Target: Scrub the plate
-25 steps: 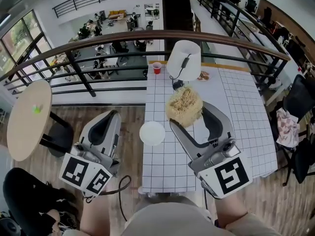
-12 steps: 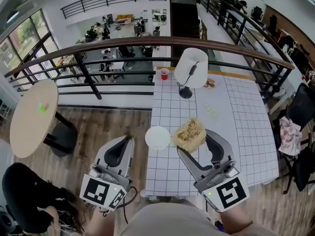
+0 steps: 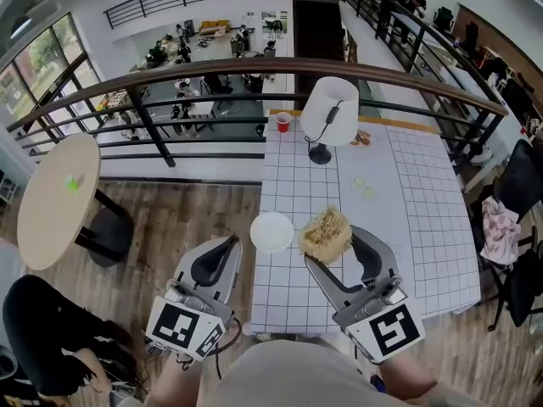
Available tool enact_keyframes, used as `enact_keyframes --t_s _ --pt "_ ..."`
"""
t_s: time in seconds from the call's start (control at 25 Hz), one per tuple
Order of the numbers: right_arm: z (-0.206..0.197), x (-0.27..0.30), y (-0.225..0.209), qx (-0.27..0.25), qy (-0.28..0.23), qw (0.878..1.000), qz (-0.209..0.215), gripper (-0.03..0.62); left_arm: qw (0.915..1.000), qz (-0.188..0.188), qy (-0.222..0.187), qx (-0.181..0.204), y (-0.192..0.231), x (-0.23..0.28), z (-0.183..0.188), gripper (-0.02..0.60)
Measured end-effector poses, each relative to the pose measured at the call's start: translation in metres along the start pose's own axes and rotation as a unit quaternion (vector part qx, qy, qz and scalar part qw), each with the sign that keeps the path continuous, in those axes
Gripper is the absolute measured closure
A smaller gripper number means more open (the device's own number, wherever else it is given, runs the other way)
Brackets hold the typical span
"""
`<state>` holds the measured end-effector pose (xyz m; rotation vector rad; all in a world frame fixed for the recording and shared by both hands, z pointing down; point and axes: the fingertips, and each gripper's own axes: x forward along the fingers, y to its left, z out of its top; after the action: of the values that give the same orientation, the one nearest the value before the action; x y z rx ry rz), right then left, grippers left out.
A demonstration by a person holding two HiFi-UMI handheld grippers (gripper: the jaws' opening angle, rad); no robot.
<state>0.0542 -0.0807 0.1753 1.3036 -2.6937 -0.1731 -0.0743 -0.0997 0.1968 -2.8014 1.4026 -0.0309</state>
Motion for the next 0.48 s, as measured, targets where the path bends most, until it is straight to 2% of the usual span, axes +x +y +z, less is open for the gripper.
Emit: enact_keyframes --t_s 0.48 --pt "-0.0026 0.0034 -0.0063 -0.001 -0.002 1.000 -0.003 0.330 0.9999 -0.005 0.013 -0.002 0.0000 0.0037 -0.0064 0.566"
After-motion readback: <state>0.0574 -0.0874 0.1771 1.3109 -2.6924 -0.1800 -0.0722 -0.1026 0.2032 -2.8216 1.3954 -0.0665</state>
